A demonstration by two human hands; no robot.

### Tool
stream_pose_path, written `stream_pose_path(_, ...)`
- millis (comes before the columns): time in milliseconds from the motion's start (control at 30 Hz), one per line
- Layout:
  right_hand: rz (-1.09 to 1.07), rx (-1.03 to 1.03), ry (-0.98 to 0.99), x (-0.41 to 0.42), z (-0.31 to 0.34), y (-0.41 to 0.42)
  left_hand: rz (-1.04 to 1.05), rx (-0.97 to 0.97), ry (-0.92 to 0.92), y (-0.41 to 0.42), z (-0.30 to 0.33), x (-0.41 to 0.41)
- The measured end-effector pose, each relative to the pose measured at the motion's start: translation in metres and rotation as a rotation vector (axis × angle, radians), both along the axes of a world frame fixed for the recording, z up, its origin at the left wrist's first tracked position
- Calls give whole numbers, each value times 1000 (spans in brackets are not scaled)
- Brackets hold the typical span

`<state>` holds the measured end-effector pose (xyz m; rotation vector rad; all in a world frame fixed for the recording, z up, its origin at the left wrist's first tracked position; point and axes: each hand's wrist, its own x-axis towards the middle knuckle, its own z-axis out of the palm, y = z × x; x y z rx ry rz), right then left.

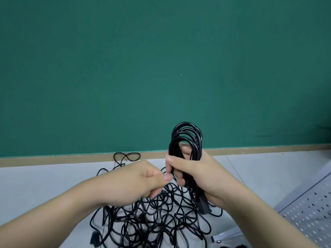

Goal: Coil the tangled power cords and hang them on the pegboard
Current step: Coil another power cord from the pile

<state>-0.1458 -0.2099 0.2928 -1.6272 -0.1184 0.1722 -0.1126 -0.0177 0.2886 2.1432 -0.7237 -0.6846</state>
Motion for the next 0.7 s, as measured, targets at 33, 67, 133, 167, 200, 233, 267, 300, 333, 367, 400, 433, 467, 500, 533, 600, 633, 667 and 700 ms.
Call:
stream_pose_path(33,-15,39,13,0,0,2,-4,2,5,-1,1,-1)
stream_pose_path(67,-36,87,28,1,-1,3,-6,-1,1,-2,2,-1)
stream_pose_path(133,-63,155,41,2,0,4,-9,-16,-14,-3,4,-1)
stream_pose_path(167,-64,173,36,2,0,4,-10,-26,-13,-5,4,-2)
stream_pose_path(200,-57,198,30,2,1,5,-11,-36,-8,-7,4,-3)
stream_pose_path(233,-50,242,27,1,0,6,-8,-45,0,-9,4,-4)
stream_pose_path(267,-49,307,37,1,0,7,-4,-52,5,-12,4,-6)
stream_pose_path(300,-51,382,52,1,1,8,1,-53,3,-14,4,-7)
stream_pose_path(333,-54,443,61,1,3,7,2,-44,-10,-15,5,-7)
stream_pose_path(367,-62,472,54,2,4,5,-3,-25,-28,-14,5,-7)
stream_pose_path(400,-81,466,37,3,6,2,-10,3,-46,-13,5,-7)
stream_pose_path(433,-112,440,19,5,9,-2,-14,39,-58,-11,5,-6)
stream_pose_path(467,-151,419,5,7,11,-7,-14,75,-69,-9,5,-4)
stream_pose_path(500,-189,417,-4,10,13,-11,-8,98,-78,-7,4,-2)
stream_pose_path(533,-224,433,-4,12,14,-15,2,103,-86,-6,3,-1)
stream_pose_path(600,-281,505,17,16,14,-22,23,67,-122,-6,3,2)
stream_pose_path(633,-302,535,33,18,14,-25,31,41,-151,-7,3,3)
stream_pose_path(667,-314,549,49,18,14,-28,40,16,-186,-7,2,3)
stream_pose_path(700,-315,549,60,18,15,-30,46,-7,-220,-7,1,4)
